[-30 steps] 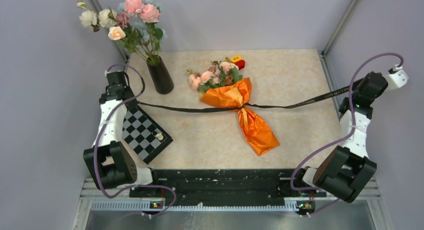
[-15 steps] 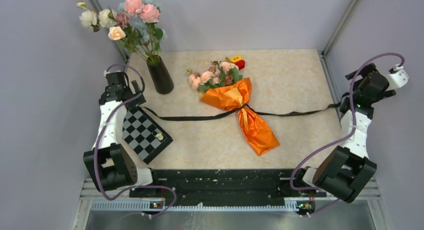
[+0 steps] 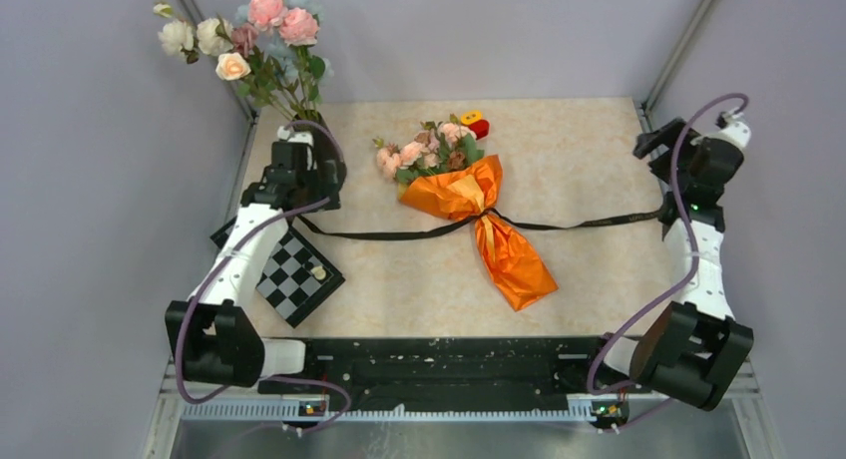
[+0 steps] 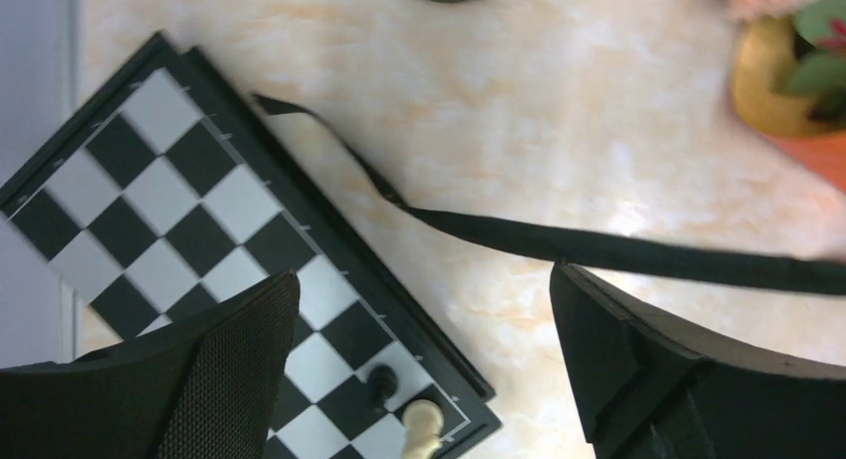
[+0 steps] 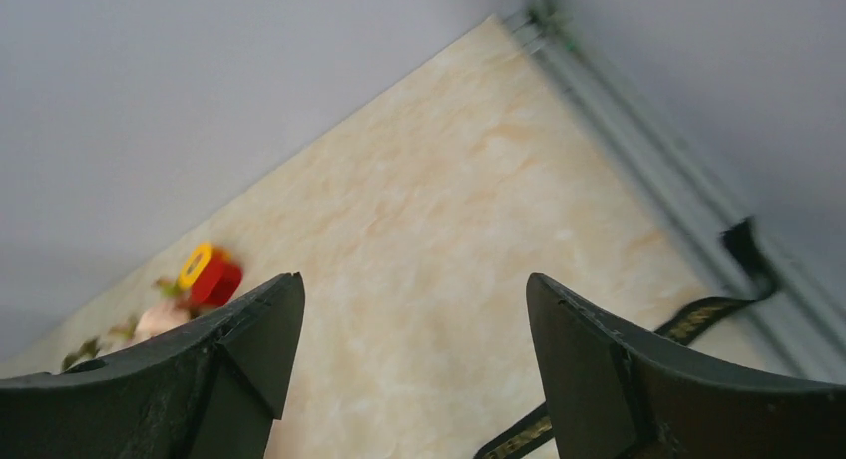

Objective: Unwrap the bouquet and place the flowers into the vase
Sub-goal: Untie the ribbon from the wrapping paper.

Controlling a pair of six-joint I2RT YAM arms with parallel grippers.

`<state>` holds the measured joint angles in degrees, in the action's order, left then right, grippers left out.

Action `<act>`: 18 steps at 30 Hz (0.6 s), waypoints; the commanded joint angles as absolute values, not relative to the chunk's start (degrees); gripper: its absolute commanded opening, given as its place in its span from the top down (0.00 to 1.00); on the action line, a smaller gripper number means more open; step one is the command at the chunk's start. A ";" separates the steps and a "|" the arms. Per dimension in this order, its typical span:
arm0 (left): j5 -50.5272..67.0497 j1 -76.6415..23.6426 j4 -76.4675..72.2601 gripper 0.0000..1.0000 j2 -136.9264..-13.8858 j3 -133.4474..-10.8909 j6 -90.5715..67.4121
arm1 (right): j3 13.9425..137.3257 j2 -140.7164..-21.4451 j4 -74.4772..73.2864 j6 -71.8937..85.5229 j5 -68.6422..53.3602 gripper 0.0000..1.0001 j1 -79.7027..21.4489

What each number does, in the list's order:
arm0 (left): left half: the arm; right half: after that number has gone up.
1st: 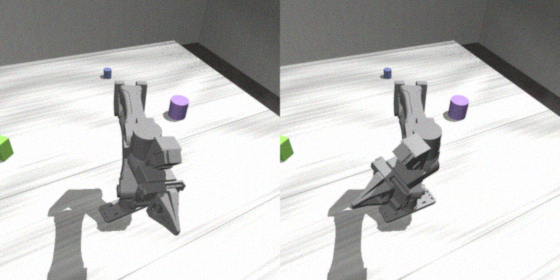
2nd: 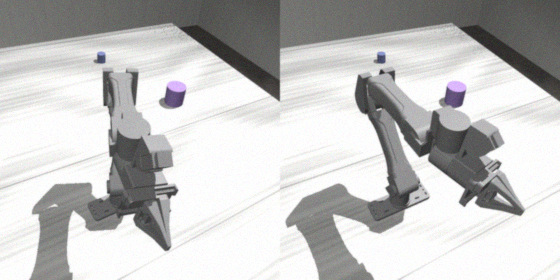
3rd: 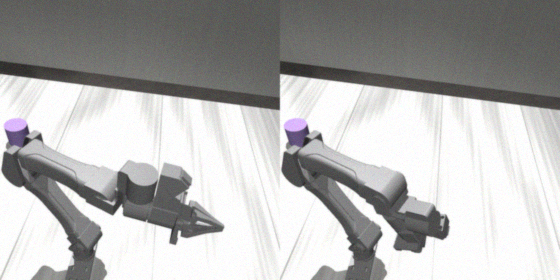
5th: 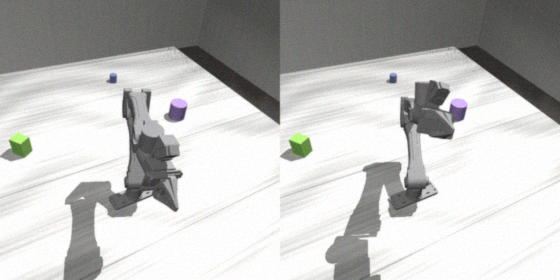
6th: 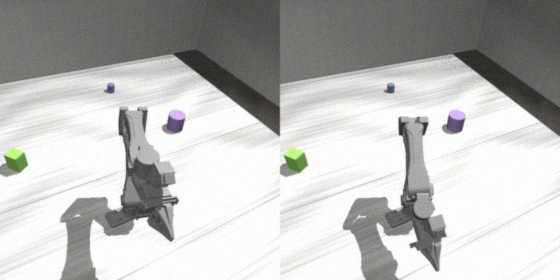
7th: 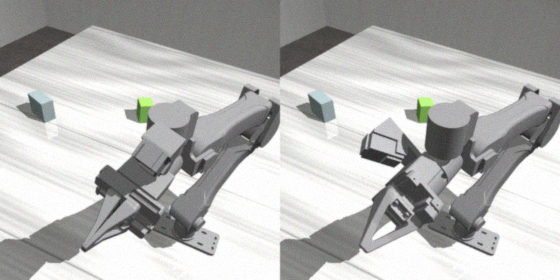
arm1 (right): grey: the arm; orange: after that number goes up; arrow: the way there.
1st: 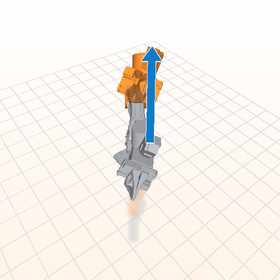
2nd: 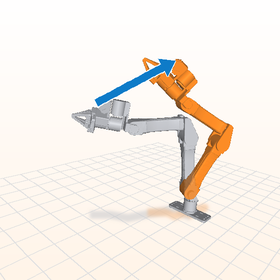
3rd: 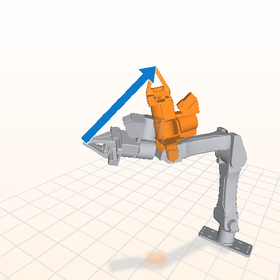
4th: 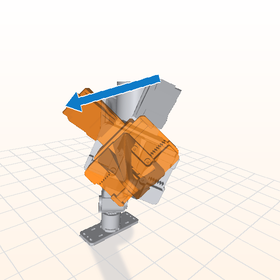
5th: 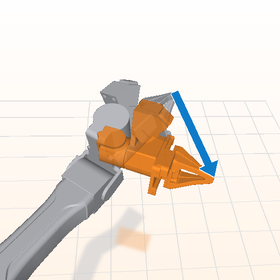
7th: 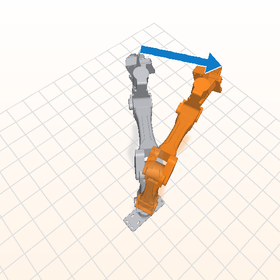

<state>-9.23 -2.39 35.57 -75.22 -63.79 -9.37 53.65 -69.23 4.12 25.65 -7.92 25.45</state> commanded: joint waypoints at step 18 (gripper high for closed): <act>11.50 -12.74 28.04 0.04 -74.66 -61.46 -11.01 | 31.99 -72.75 6.60 30.91 -32.55 0.42 -4.06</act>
<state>7.07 -12.53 31.00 -74.48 -62.02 -10.41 33.93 -70.30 1.93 29.91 -28.64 -1.48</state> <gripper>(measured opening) 0.969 0.589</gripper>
